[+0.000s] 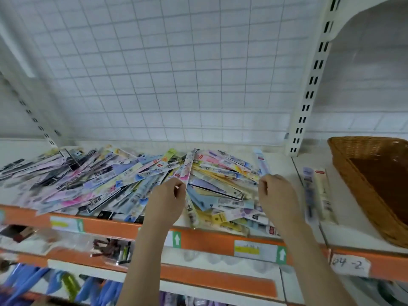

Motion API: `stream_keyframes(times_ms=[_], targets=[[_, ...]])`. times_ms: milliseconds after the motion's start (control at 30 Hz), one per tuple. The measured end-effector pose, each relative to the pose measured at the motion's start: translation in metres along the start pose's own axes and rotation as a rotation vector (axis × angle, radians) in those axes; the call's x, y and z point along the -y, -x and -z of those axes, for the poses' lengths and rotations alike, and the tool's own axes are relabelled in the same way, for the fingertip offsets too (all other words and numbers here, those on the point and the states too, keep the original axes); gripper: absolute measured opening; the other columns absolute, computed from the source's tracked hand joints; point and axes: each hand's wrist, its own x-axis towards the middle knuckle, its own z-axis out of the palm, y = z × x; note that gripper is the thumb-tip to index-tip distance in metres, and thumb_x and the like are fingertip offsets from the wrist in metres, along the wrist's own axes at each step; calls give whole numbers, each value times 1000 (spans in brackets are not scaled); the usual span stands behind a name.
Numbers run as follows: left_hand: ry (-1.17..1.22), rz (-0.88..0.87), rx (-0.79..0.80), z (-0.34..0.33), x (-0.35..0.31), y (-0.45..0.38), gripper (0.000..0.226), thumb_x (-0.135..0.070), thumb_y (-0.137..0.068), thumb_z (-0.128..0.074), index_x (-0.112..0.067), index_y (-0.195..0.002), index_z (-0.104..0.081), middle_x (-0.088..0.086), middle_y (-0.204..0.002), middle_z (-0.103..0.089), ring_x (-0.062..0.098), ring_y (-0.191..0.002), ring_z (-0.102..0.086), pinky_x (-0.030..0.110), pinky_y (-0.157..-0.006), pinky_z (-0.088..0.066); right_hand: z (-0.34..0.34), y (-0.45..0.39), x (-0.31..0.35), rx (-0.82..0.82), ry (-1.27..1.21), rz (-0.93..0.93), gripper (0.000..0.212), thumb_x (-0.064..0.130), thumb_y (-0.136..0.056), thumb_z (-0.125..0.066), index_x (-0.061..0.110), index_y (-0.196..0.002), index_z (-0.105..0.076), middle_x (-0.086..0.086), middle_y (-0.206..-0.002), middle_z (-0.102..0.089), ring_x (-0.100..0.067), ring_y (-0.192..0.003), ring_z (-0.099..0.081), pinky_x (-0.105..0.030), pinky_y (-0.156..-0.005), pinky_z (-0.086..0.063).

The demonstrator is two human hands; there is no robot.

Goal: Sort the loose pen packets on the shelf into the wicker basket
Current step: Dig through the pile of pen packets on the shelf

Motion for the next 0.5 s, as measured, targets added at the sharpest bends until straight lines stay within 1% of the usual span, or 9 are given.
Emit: stream_keyframes(times_ms=[33,67,133,167,267,333,400,433,500], targets=[[-1,-5,1,0,2,-8,16,-23,-96,-45,-17,-85,-55,2,-62,-59,9,-50,-48,23,-48,-36,-2,-5,5,2,4,0,25,18,-97,-40,6,-97,-61,-10,-88,-59,-24,-81,-55,-27,-65,-35],[6,-10,11,0,4,-15,16,-23,-96,-45,-17,-87,-56,4,-65,-62,9,-49,-49,23,-46,-36,-2,-10,9,0,13,0,24,18,-97,-40,6,-96,-61,-10,-88,-59,-23,-80,-54,-28,-67,-37],[29,-29,42,-2,8,-26,17,-25,-96,-44,-16,-88,-56,7,-69,-67,17,-52,-54,29,-48,-40,-3,-19,13,6,33,-6,23,19,-97,-42,7,-97,-62,-10,-91,-60,-23,-82,-55,-29,-69,-39],[37,-41,53,-2,10,-31,18,-26,-96,-44,-17,-88,-57,7,-69,-67,19,-53,-55,30,-49,-41,-4,-23,14,13,43,-11,22,19,-97,-43,8,-97,-62,-10,-92,-60,-24,-85,-56,-29,-70,-40],[52,-72,64,-5,16,-43,18,-25,-96,-44,-17,-88,-57,5,-66,-63,14,-53,-50,24,-47,-34,-6,-32,17,45,82,-31,21,20,-96,-44,10,-101,-63,-9,-97,-62,-23,-89,-58,-28,-71,-42],[81,-76,67,-5,20,-51,19,-25,-95,-44,-14,-88,-59,8,-70,-63,17,-57,-52,24,-49,-36,-10,-37,19,76,107,-49,22,24,-96,-45,12,-103,-62,-8,-98,-63,-23,-90,-59,-29,-72,-44],[110,-70,88,-6,24,-58,21,-24,-95,-44,-12,-87,-59,8,-71,-62,21,-63,-54,27,-53,-39,-14,-43,22,110,143,-65,23,30,-96,-46,14,-102,-61,-6,-96,-64,-22,-87,-60,-29,-69,-46],[115,-65,90,-6,27,-62,21,-23,-96,-44,-13,-84,-59,5,-68,-60,21,-63,-54,28,-54,-39,-17,-47,24,125,166,-72,24,33,-95,-46,14,-102,-61,-5,-94,-64,-21,-84,-60,-30,-68,-47],[117,-54,64,-7,31,-68,21,-22,-95,-45,-13,-81,-58,-2,-58,-51,16,-53,-48,25,-48,-34,-23,-52,27,157,210,-81,26,37,-94,-47,16,-102,-59,-3,-93,-64,-21,-83,-60,-30,-66,-48]])
